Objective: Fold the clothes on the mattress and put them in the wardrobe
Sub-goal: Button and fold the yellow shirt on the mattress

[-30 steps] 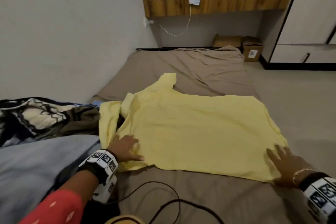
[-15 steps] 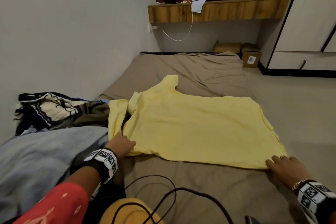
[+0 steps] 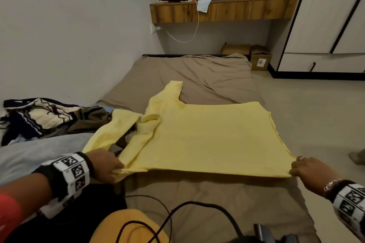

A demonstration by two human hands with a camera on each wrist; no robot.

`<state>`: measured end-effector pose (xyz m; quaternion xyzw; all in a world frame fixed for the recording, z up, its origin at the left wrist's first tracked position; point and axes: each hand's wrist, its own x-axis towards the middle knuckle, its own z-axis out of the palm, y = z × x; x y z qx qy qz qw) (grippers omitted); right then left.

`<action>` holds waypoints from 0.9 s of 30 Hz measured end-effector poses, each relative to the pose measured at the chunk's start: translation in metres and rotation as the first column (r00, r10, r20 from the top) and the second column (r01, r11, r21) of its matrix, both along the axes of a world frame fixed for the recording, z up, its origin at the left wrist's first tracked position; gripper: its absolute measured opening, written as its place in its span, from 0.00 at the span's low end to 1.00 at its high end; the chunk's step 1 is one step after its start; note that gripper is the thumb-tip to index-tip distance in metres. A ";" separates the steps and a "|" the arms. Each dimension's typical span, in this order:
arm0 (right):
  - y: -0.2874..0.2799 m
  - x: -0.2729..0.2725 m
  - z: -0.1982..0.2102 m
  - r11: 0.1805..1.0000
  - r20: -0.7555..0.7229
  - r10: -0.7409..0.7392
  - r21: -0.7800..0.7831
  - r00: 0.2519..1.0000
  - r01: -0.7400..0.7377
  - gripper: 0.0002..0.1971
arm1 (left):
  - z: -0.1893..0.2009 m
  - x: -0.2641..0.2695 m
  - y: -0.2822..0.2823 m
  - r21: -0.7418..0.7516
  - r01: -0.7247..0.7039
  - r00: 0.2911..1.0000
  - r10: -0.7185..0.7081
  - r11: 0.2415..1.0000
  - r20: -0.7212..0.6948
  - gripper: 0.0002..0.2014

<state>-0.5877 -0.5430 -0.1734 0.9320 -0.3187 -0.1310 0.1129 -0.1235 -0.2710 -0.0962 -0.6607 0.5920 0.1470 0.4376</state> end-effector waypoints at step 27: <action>-0.109 0.064 -0.026 0.967 0.428 -0.244 0.171 0.870 0.187 0.32 | -0.104 0.041 -0.165 -0.638 0.404 0.874 -0.483 0.655 0.057 0.36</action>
